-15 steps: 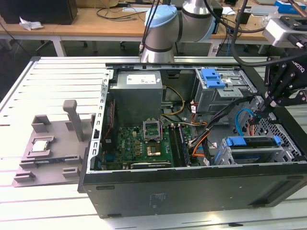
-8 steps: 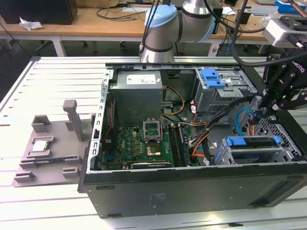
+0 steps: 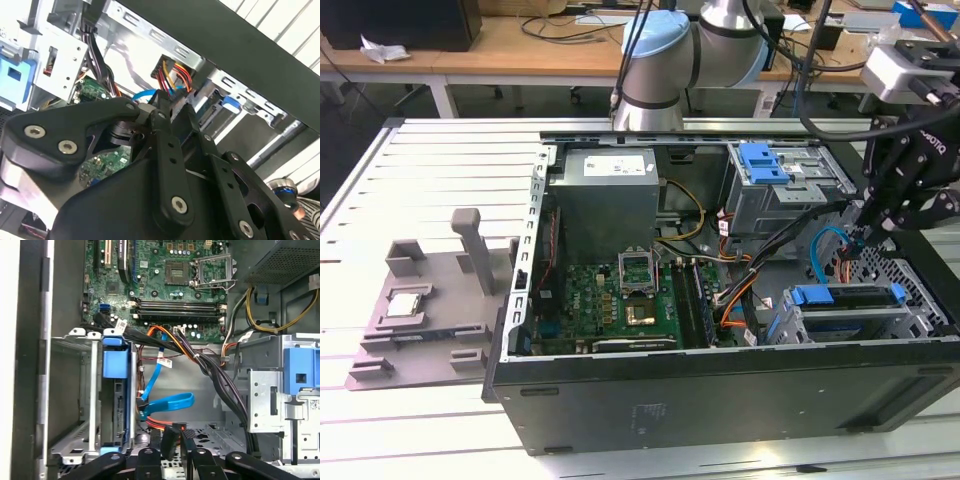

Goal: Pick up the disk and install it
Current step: 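Insert the first disk wire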

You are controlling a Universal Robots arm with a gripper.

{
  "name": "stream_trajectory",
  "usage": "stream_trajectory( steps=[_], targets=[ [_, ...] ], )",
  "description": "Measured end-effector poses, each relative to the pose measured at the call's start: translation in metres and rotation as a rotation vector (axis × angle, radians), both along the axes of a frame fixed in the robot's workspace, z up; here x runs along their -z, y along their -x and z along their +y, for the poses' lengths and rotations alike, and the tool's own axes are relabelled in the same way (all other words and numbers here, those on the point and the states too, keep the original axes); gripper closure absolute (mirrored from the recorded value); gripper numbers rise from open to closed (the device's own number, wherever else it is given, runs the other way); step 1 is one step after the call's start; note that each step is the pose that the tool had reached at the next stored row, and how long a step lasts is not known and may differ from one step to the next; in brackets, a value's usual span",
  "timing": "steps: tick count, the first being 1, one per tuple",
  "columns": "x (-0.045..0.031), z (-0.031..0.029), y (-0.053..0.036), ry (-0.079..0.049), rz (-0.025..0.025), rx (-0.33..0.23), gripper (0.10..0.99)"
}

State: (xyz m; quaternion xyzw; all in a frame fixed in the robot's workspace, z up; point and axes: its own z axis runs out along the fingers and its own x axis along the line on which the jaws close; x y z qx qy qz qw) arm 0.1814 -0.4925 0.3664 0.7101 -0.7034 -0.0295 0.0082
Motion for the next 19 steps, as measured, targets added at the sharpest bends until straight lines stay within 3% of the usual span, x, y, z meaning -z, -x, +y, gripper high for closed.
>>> stream_trajectory(
  steps=[3,8,13,16,19],
  targets=[
    [0.0020,0.0038,-0.0002,0.007,0.0000,-0.001,0.784],
    [0.0055,0.0038,-0.0003,0.050,0.0000,-0.002,0.784],
    [0.0056,0.0038,-0.0003,0.051,0.0001,-0.002,0.784],
    [0.0056,0.0038,-0.0003,0.051,0.0001,-0.002,0.922],
    [0.0056,0.0019,-0.0002,0.054,0.0000,-0.003,0.925]
  ],
)
